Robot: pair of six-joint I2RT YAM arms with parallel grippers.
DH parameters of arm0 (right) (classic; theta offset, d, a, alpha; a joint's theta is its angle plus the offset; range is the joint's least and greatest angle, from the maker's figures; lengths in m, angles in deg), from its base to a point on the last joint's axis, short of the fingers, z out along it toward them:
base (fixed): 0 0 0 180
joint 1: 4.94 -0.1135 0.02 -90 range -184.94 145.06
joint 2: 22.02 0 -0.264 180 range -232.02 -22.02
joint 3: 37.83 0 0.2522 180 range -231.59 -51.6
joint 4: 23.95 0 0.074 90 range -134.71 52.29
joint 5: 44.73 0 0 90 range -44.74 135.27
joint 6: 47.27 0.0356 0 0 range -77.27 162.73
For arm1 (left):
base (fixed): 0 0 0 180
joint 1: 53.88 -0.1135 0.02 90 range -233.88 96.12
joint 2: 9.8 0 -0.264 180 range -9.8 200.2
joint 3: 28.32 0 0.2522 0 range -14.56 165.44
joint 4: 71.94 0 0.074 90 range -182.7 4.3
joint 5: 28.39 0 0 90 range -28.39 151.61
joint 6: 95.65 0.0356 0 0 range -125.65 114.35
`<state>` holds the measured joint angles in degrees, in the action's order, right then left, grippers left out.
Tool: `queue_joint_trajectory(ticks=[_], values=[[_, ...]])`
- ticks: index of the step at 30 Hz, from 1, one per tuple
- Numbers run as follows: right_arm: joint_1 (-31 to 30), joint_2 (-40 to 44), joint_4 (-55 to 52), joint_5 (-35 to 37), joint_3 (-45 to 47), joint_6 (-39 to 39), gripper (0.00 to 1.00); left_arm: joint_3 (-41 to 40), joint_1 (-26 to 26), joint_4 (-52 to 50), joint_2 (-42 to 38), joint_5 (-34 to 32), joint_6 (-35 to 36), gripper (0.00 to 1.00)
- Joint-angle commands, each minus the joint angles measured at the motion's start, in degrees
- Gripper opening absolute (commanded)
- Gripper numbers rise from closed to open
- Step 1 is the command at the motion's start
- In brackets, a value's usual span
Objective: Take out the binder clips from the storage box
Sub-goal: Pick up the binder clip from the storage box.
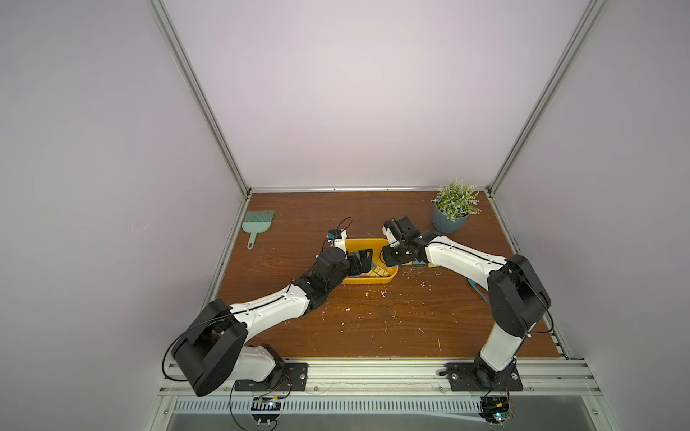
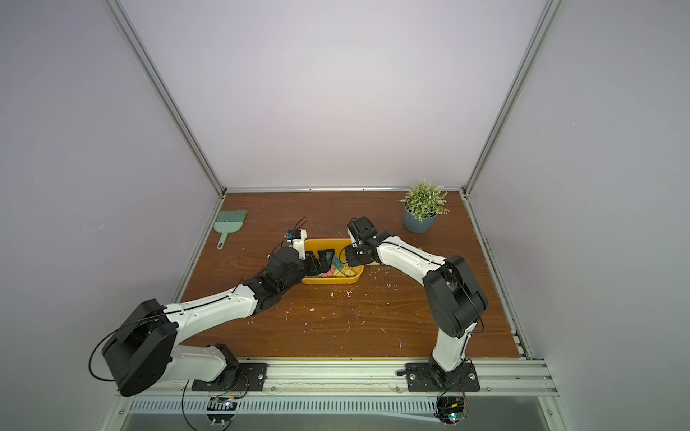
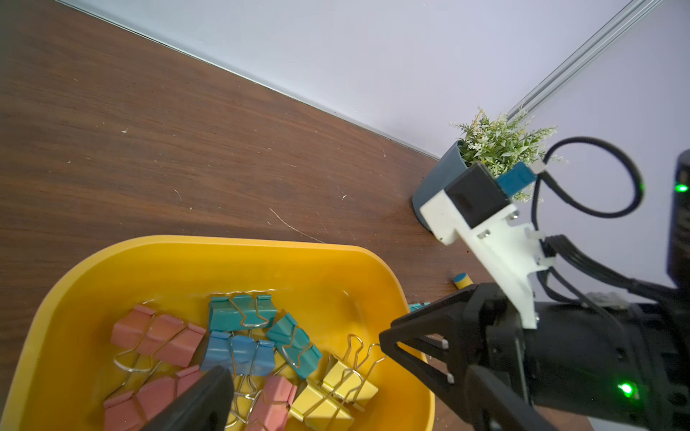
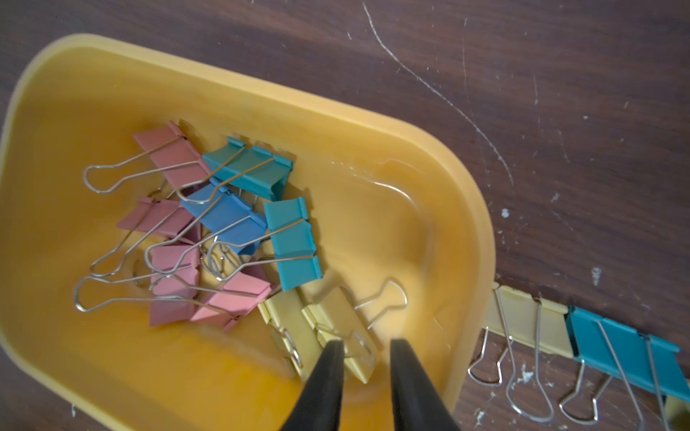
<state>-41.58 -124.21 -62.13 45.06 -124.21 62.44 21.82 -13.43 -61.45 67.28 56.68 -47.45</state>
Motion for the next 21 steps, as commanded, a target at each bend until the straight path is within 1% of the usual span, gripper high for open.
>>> queue_joint_trajectory(ticks=[1, 10, 14, 21], values=[[-0.34, -1.0, -2.68, 0.48, -3.14, -2.29, 0.28, -0.34, -0.52, 1.0, -0.43, 0.23, -0.3, 1.0], [-0.67, -3.8, -4.85, -1.46, -5.53, -4.4, 0.27, -0.69, -0.53, 0.71, -1.53, -1.21, 0.14, 1.0], [-0.75, -4.31, -5.24, -0.3, -5.8, -5.1, 0.25, -0.7, -0.59, 0.66, -1.8, -1.45, 0.26, 1.0], [-0.79, -6.09, -6.13, -2.54, -6.74, -6.43, 0.23, -0.79, -0.54, 1.1, -1.83, -1.49, -0.04, 1.0]])
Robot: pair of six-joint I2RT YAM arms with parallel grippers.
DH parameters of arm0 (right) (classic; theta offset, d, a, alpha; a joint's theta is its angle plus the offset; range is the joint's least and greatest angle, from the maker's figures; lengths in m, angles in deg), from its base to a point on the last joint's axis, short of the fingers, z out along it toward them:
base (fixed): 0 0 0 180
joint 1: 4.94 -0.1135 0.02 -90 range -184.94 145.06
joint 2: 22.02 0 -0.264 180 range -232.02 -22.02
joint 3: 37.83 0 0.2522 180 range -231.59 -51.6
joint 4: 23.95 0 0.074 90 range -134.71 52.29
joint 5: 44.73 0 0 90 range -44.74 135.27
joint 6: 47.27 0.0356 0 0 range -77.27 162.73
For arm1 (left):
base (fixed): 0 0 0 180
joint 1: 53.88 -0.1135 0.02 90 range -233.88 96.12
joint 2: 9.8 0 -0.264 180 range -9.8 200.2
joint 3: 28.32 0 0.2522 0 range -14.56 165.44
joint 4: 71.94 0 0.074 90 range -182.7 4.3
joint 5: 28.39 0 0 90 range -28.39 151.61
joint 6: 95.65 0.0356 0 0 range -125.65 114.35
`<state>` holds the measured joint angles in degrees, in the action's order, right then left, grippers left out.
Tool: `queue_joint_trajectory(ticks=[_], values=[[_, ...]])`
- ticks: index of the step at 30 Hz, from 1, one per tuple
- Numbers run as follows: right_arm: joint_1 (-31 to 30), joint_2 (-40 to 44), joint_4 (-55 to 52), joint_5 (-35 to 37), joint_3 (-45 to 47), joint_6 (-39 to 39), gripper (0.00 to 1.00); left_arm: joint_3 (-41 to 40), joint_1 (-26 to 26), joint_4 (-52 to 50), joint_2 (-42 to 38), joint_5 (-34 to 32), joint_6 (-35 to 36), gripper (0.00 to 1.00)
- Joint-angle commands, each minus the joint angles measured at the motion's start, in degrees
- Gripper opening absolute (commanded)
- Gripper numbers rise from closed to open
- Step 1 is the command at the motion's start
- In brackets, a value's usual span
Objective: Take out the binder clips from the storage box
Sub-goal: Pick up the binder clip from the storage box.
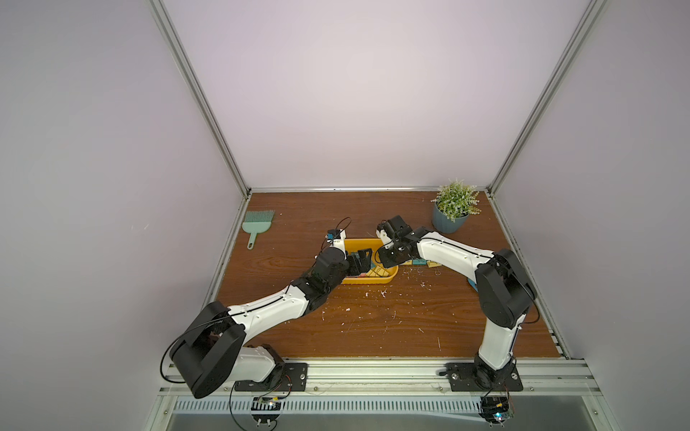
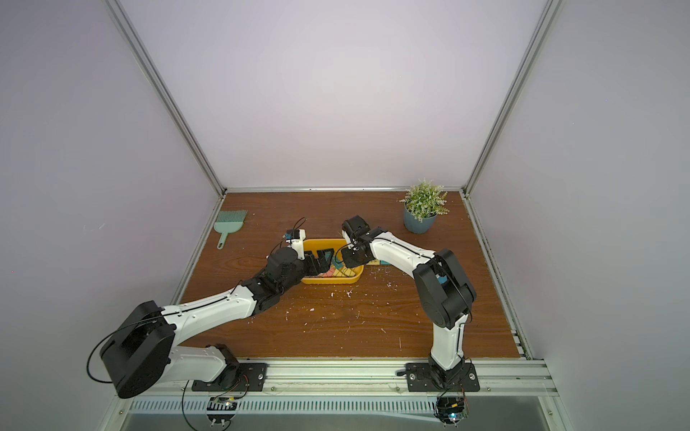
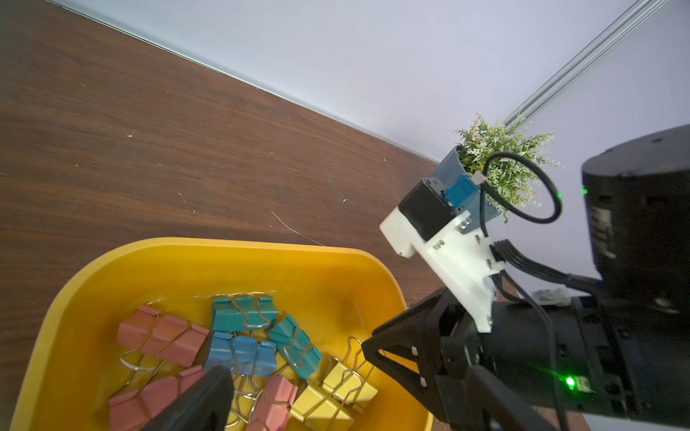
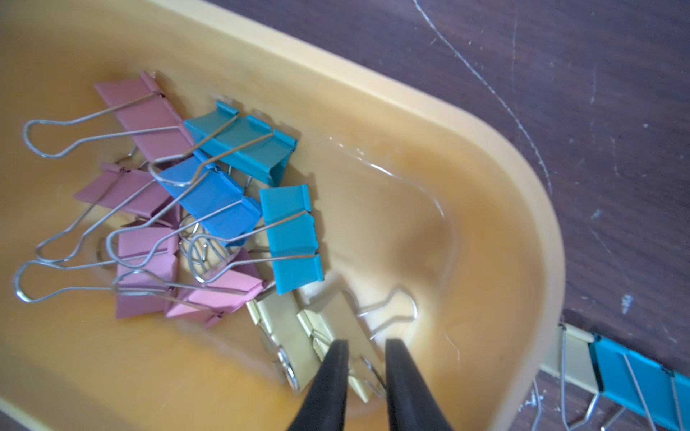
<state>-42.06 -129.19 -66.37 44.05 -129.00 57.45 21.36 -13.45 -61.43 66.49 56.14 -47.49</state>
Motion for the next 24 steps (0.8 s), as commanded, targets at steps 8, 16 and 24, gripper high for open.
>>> queue_joint_trajectory(ticks=[8, 16, 24], values=[[-0.28, -1.64, -3.17, -2.39, -3.11, -2.46, 0.17, -0.41, -0.53, 0.76, -1.5, -1.36, 0.09, 1.0], [-0.31, -0.32, -4.75, -0.66, -5.4, -2.94, 0.01, -0.28, -0.57, 0.68, -1.58, -1.24, 0.01, 1.0], [-0.24, 5.18, -0.26, 1.25, -3.8, -0.81, 0.01, 0.1, -0.57, 0.85, -1.47, -0.87, 0.01, 1.0]])
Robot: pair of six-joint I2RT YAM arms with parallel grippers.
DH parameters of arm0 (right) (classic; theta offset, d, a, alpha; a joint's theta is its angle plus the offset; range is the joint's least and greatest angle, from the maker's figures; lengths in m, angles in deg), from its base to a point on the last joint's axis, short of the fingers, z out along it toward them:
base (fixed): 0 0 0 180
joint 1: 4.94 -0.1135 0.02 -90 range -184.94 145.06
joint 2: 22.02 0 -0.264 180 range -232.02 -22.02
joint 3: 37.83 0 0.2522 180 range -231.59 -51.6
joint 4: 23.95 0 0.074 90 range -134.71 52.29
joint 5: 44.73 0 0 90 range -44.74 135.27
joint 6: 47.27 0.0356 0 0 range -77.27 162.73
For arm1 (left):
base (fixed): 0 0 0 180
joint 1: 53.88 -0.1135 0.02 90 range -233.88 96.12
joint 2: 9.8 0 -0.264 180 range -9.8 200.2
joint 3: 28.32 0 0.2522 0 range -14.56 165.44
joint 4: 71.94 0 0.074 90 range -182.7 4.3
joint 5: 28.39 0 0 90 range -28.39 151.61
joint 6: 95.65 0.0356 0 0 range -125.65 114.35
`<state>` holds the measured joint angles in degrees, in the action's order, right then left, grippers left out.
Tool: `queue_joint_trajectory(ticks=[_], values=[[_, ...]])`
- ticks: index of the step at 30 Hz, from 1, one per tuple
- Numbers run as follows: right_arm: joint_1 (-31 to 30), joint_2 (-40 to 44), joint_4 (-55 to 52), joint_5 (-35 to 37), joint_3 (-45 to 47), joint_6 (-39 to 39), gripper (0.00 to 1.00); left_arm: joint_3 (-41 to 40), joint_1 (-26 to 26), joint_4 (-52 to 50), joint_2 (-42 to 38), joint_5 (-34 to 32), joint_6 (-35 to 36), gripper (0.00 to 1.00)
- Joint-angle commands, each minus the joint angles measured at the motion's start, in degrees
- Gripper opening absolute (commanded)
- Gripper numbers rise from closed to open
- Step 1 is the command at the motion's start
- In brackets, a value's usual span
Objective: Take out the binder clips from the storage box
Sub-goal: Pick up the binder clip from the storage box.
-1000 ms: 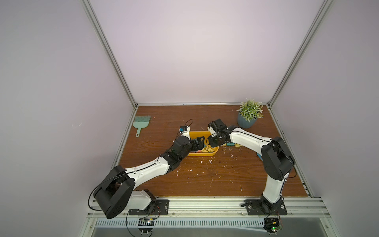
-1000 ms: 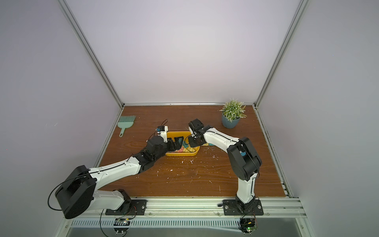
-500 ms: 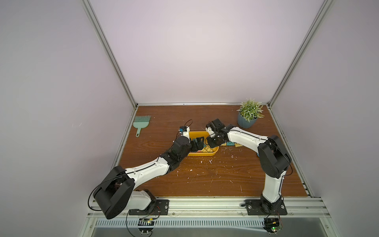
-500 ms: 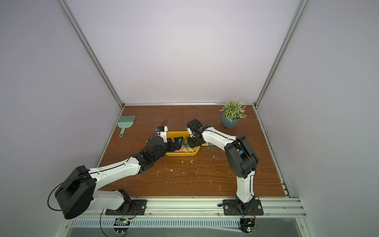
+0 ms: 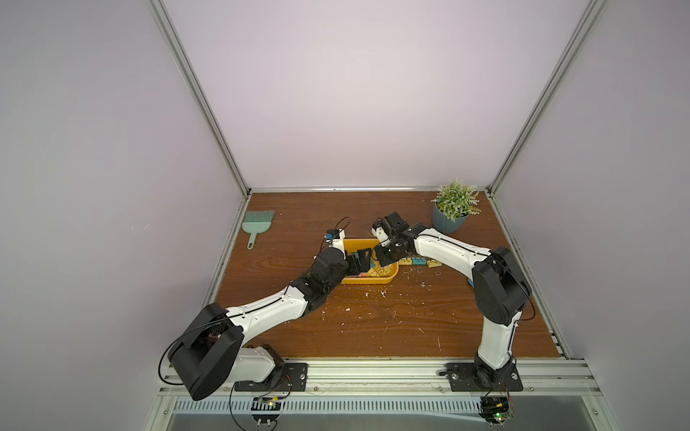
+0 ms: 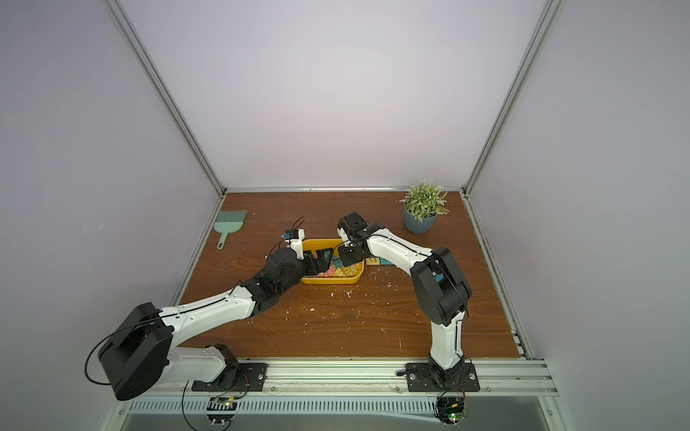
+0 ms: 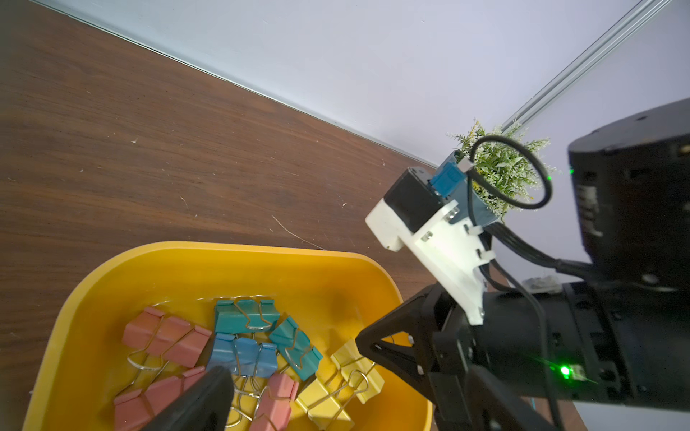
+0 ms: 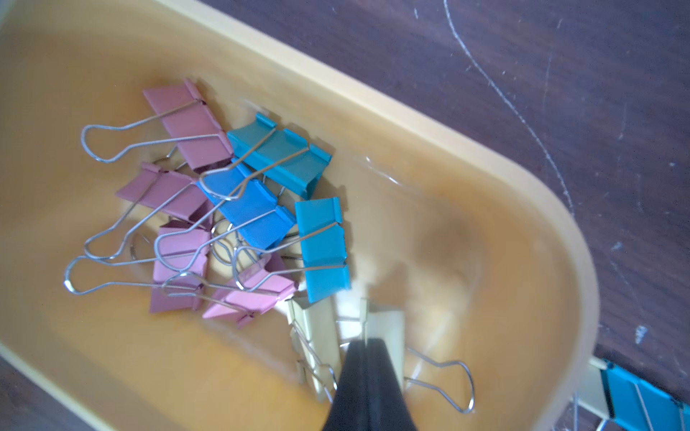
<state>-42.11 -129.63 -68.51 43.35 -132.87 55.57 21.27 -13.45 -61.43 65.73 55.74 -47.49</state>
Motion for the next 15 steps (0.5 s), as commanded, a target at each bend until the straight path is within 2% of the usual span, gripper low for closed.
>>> queue_joint_trajectory(ticks=[1, 9, 15], values=[[-0.26, 6.52, 2.86, 2.37, 0.68, 1.51, 0.01, 0.31, -0.58, 0.95, -0.68, -0.39, 0.02, 1.0], [-0.19, 13.41, 9.07, 7.09, 5.35, 6.33, 0.0, 1.1, -0.57, 0.62, -0.45, 0.16, 0.71, 1.0], [-0.01, 25.41, 18.24, 12.15, 15.37, 16.39, 0.0, 1.46, -0.54, 2.12, 0.33, 2.91, 0.61, 1.0]])
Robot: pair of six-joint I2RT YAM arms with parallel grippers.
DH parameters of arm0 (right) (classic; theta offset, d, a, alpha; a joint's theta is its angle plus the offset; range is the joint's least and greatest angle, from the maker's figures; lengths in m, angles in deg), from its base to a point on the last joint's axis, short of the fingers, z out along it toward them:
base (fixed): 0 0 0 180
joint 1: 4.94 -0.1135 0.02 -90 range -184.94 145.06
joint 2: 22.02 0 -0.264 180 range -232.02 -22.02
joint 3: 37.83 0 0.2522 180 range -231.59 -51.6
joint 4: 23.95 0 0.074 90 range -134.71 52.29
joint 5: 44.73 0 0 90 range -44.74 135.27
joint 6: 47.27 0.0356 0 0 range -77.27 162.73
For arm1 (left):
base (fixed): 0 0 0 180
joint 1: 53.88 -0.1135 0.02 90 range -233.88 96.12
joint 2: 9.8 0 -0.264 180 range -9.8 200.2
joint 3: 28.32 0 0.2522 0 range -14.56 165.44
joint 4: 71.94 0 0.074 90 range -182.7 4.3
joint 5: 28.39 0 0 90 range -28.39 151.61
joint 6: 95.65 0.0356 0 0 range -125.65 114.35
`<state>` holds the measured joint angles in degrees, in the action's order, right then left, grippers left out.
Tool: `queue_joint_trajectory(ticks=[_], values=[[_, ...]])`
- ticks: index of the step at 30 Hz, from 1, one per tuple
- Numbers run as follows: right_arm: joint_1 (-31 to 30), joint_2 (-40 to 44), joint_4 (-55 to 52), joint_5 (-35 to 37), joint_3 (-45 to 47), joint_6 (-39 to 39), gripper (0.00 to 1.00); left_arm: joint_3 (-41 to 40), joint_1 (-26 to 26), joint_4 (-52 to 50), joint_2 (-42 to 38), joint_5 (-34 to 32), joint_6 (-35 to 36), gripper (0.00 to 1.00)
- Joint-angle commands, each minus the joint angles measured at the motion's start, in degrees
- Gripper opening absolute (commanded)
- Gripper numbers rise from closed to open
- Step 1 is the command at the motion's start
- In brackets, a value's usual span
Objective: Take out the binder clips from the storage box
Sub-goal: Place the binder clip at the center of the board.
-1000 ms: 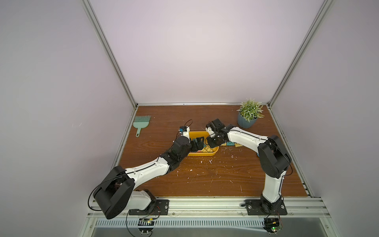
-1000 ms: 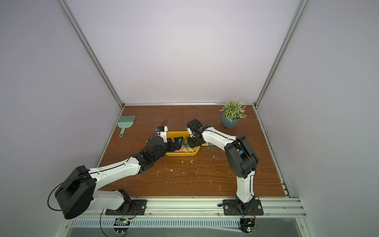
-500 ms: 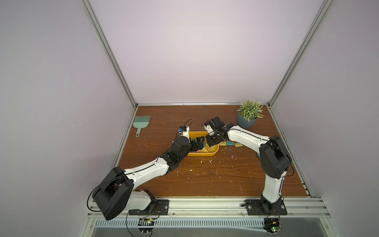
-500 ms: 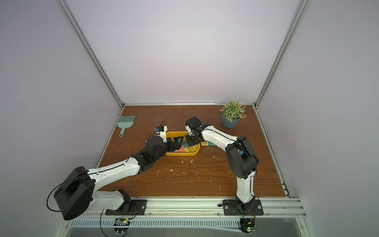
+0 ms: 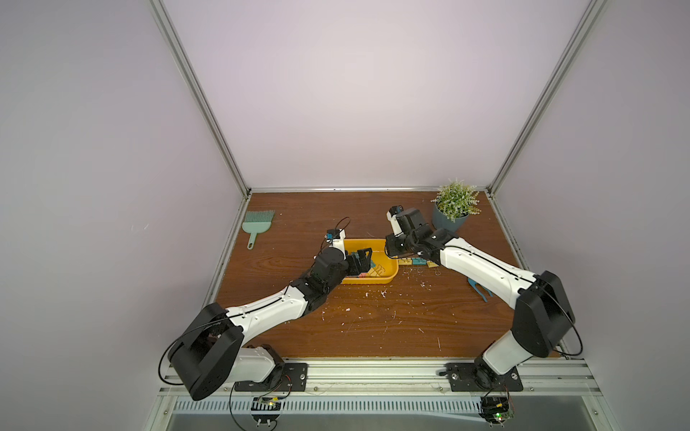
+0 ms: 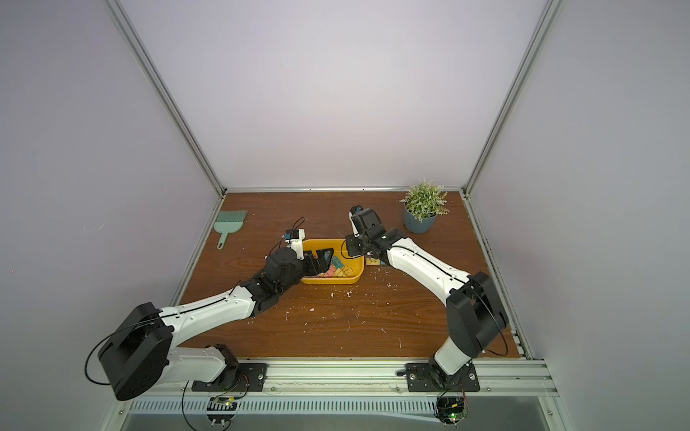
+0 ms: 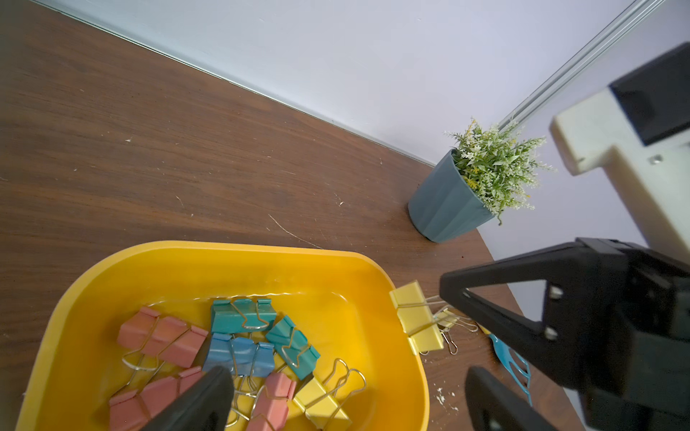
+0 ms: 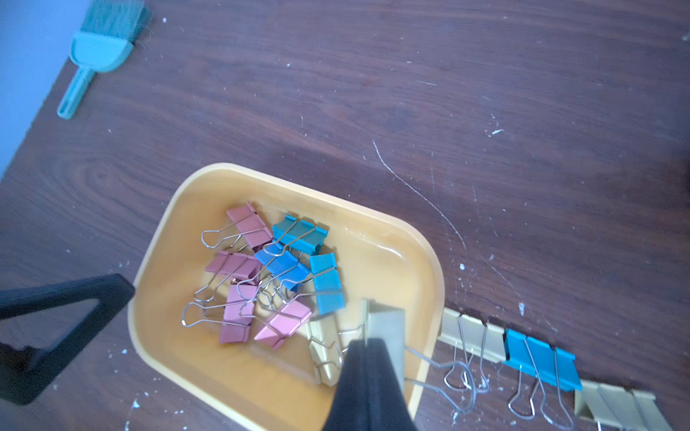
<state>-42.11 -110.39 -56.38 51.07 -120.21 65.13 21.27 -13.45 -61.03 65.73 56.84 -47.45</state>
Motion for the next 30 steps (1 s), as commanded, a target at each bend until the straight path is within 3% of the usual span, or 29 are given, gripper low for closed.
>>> queue_joint_trajectory(ticks=[1, 7, 12, 14, 18, 23, 30], values=[[0.12, 8.95, 7.72, 6.16, 5.05, 9.26, 0.0, 1.66, -0.55, 1.81, 0.55, 2.57, 0.71, 1.0], [0.62, 24.44, 15.21, 15.72, 20.95, 23.17, 0.0, 4.07, 0.66, 0.45, 1.62, 4.35, 2.37, 1.0], [0.88, 31.78, 12.49, 20.46, 28.99, 35.54, 0.0, 6.58, 5.28, -0.87, 3.41, 3.26, 4.35, 1.0], [0.92, 33.11, 7.06, 24.05, 30.73, 46.61, 0.0, 7.12, 6.8, -0.61, 4.67, 4.0, 4.17, 1.0], [0.79, 32.55, 3.92, 23.3, 32.62, 55.51, 0.0, 7.15, 7.51, 0.51, 6.62, 6.03, 1.75, 1.0], [0.71, 27.73, 5.93, 16.61, 35.23, 64.13, 0.0, 6.84, 7.53, 0.57, 6.34, 5.57, 2.52, 1.0], [0.43, 19.9, 10.14, 14.24, 35.17, 68.53, 0.0, 5.83, 7.31, 0.65, 4.11, 3.95, 3.07, 1.0]])
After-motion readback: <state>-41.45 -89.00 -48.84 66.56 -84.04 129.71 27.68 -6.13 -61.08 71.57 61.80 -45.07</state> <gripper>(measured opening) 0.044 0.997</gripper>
